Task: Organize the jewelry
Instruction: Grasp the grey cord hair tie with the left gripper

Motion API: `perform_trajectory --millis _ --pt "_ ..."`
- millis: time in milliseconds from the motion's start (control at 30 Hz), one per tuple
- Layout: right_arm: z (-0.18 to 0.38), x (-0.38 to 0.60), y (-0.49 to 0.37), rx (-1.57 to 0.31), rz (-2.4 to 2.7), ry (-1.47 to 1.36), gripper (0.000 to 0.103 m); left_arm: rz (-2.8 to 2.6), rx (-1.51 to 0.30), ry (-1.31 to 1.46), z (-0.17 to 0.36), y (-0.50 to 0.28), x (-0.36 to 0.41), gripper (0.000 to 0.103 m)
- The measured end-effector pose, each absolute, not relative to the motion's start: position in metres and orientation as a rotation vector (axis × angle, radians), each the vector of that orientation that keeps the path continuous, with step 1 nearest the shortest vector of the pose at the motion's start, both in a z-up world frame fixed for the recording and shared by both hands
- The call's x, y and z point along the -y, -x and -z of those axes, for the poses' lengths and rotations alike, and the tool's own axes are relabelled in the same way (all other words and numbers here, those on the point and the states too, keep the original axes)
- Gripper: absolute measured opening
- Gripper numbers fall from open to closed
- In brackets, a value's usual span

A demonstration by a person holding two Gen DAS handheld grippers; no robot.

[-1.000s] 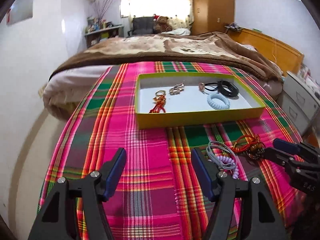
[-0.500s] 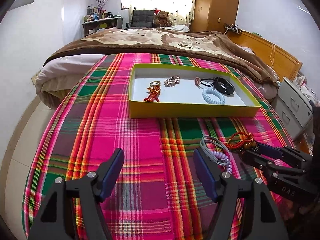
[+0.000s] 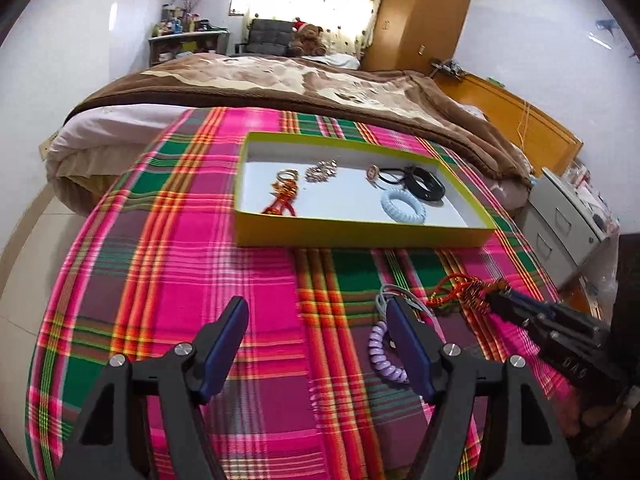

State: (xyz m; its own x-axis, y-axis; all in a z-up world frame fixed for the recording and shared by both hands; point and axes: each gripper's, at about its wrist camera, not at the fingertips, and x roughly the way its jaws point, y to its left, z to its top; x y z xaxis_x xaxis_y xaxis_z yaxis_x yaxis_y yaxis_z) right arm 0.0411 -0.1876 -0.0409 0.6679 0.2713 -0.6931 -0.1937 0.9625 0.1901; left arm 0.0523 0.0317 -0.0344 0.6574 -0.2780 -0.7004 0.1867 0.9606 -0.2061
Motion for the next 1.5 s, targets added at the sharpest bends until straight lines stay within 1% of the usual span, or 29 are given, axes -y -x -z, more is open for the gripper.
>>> perform_trajectory --millis 200,300,400,500,533,567,800,967,1000,1033,1067,1100,1133,1167,1233,1267,1333,1400,1500 --pt "0.029 0.204 -0.034 -0.754 -0.272 -0.161 0.021 0.305 -0.844 0.105 0.039 -0.057 -0.018 0.073" --pt "0.023 0.207 -0.031 -0.719 -0.196 -0.112 0.021 0.336 -0.869 0.124 0.044 -0.062 -0.013 0.073" --pt "0.021 0.214 -0.030 -0.716 -0.208 -0.151 0.021 0.342 -0.909 0.135 0.051 -0.071 -0.008 0.069" --pt "0.021 0.217 -0.031 -0.713 -0.195 -0.145 0.021 0.348 -0.922 0.107 0.053 -0.075 -0.001 0.068" --pt "0.021 0.217 -0.031 -0.713 -0.197 -0.148 0.021 0.343 -0.918 0.104 0.052 -0.076 0.000 0.063" --pt "0.021 0.218 -0.032 -0.713 -0.198 -0.152 0.021 0.342 -0.917 0.103 0.051 -0.078 0.001 0.062" --pt "0.023 0.218 -0.032 -0.714 -0.209 -0.158 0.021 0.367 -0.930 0.067 0.051 -0.083 0.013 0.061" --pt "0.023 0.219 -0.033 -0.711 -0.211 -0.157 0.021 0.356 -0.934 -0.022 0.051 -0.083 0.023 0.061" --pt "0.023 0.218 -0.033 -0.709 -0.210 -0.155 0.021 0.348 -0.935 -0.055 0.052 -0.082 0.027 0.059" --pt "0.023 0.218 -0.033 -0.708 -0.210 -0.154 0.021 0.342 -0.932 -0.091 0.052 -0.082 0.031 0.052" --pt "0.023 0.218 -0.033 -0.707 -0.212 -0.153 0.021 0.344 -0.929 -0.116 0.053 -0.081 0.034 0.050" --pt "0.023 0.217 -0.033 -0.707 -0.213 -0.153 0.021 0.348 -0.925 -0.126 0.052 -0.081 0.036 0.045" --pt "0.022 0.217 -0.033 -0.706 -0.213 -0.152 0.021 0.361 -0.925 -0.129 0.052 -0.080 0.037 0.038" --pt "0.022 0.217 -0.033 -0.705 -0.213 -0.152 0.021 0.368 -0.926 -0.131 0.051 -0.080 0.038 0.036" --pt "0.022 0.217 -0.033 -0.705 -0.213 -0.152 0.021 0.366 -0.924 -0.131 0.051 -0.080 0.037 0.027" --pt "0.022 0.217 -0.034 -0.705 -0.214 -0.153 0.021 0.365 -0.922 -0.126 0.051 -0.080 0.036 0.025" --pt "0.022 0.216 -0.034 -0.705 -0.215 -0.150 0.021 0.360 -0.921 -0.100 0.051 -0.082 0.031 0.011" --pt "0.023 0.216 -0.034 -0.706 -0.216 -0.153 0.021 0.357 -0.918 -0.064 0.051 -0.083 0.026 0.006" --pt "0.023 0.216 -0.034 -0.706 -0.215 -0.151 0.021 0.356 -0.914 -0.034 0.051 -0.083 0.020 0.005"
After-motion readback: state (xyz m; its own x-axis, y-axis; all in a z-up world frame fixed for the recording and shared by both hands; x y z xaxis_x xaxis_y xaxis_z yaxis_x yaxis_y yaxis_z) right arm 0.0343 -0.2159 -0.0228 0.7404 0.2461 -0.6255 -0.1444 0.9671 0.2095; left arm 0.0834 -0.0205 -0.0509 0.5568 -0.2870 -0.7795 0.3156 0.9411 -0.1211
